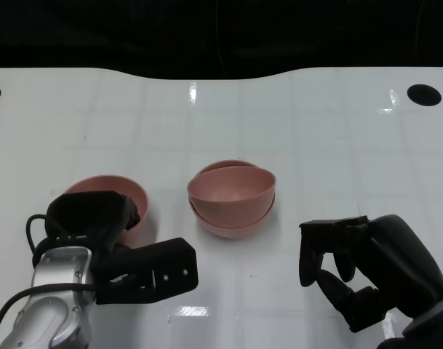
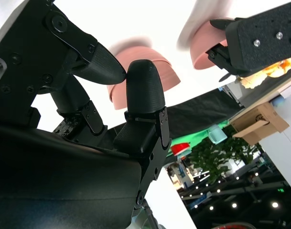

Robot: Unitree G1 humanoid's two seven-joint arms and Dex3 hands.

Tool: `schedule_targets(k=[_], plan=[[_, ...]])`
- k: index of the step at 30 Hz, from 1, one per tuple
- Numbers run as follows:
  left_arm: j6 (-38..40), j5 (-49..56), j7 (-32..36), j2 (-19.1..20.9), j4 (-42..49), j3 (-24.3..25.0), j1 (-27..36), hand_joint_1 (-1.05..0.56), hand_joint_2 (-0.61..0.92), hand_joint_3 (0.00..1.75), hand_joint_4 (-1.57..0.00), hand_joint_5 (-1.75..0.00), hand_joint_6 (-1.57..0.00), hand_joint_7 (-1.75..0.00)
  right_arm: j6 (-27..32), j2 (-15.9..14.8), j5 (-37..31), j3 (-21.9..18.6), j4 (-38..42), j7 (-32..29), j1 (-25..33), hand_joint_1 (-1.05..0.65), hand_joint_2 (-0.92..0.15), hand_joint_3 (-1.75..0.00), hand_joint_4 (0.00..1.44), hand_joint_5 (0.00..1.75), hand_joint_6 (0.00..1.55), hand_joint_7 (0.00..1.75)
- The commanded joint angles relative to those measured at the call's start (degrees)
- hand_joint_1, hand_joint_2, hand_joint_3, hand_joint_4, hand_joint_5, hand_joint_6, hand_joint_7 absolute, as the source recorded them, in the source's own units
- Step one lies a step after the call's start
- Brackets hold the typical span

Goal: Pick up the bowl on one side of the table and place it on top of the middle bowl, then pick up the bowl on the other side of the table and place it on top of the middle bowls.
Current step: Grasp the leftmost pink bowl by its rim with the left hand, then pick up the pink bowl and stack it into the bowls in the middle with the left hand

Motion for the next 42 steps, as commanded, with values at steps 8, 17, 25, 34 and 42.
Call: schedule_targets(k=[8,17,25,34,42], plan=[[1.37,1.81,-1.27,3.49,-6.94,-1.13,-0.17,-0.33,0.92,0.26,-0.8,-1.75,-1.16,-0.06,-0.14,-0.57,1.41,-0.78,-0.42,0.73,0.56,-0.12,-0.07,-1.68,0.99,1.75,0.86,1.5],[0.66,1.38,-0.27,4.68,-12.49,0.47,-0.15,-0.28,0.92,0.21,-0.82,-1.75,-1.18,-0.07,-0.81,-0.6,1.02,-0.87,0.01,0.22,0.55,-0.12,-0.07,-1.68,0.99,1.75,0.86,1.49],[-3.59,-0.07,0.87,4.84,-16.87,1.75,-0.74,-0.23,0.73,0.54,-0.88,-1.75,-0.83,-1.16,-0.91,-0.59,1.24,-0.79,0.23,0.45,0.57,-0.11,-0.07,-1.68,0.99,1.75,0.86,1.48],[-8.73,-2.76,2.5,3.93,-19.21,3.77,-1.55,-0.26,0.61,0.9,-0.92,-1.75,-0.67,-1.74,-0.83,-0.42,0.8,-0.67,0.46,0.16,0.37,-0.11,-0.07,-1.67,0.99,1.75,0.86,1.48],[-13.12,-8.73,2.77,1.99,-18.6,5.76,-3.82,-0.23,0.43,1.19,-0.93,-1.75,-0.69,-1.75,-0.73,-0.42,0.86,-0.56,0.23,0.37,0.62,-0.11,-0.08,-1.68,0.99,1.75,0.87,1.49]])
